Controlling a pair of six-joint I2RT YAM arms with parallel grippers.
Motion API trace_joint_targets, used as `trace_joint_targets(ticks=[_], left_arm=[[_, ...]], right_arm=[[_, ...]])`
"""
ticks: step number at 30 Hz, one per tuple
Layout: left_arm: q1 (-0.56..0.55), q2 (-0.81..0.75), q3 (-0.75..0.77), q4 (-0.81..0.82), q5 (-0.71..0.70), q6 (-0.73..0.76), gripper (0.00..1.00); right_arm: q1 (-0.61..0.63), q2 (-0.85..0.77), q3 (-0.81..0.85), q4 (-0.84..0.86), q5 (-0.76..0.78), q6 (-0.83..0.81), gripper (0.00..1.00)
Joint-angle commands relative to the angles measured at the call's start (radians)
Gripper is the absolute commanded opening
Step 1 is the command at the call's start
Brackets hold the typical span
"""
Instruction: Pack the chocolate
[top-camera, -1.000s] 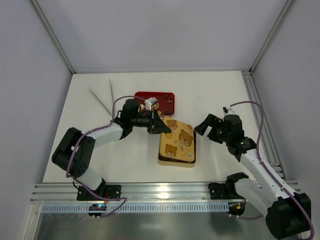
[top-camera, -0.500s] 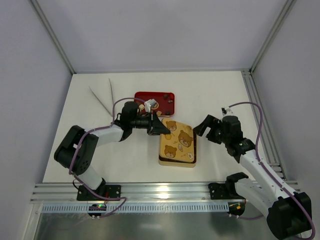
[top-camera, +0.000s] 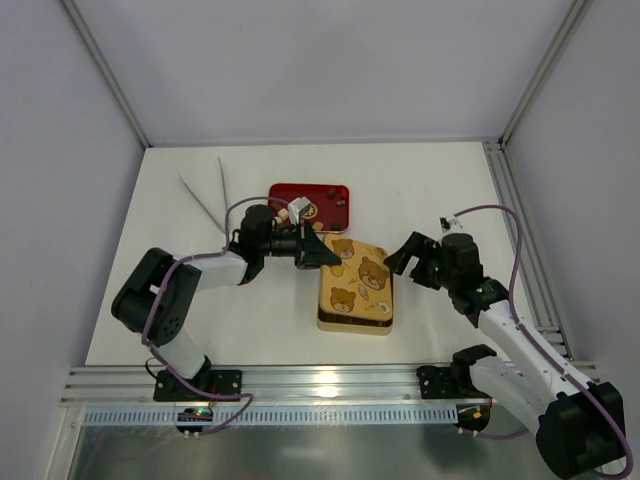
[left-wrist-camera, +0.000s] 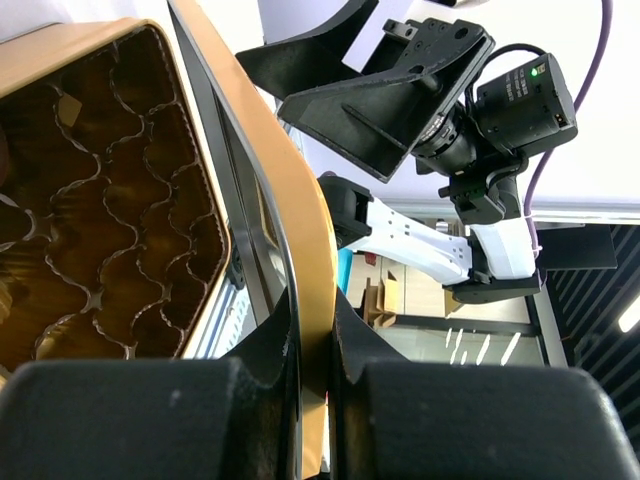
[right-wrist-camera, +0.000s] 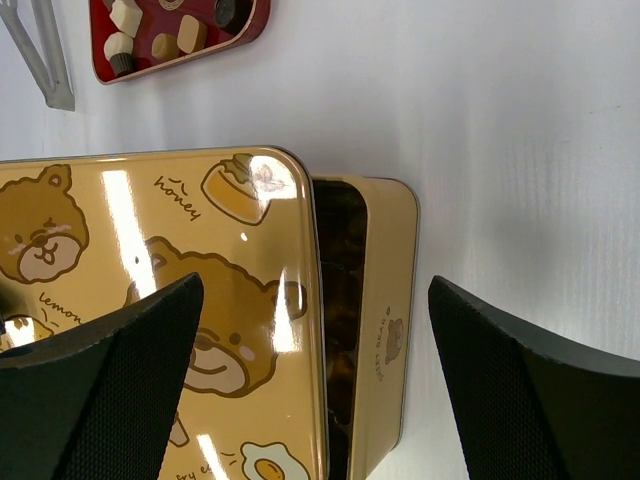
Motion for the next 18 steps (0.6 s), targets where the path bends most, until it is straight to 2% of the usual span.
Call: trace_joint_targets(ticks=[1,18], left_arm=[[0.005,0.006,-0.003,0.088,0.025,-0.020,0.01],[-0.012,0.072,-0.040,0.125,0.025,0.003,0.06]], right_arm=[[0.012,-0.002,-0.004,0.056,0.026,0.010,0.93],[0.049,0.015,-0.022,0.080,0.052,0.016,0.93]])
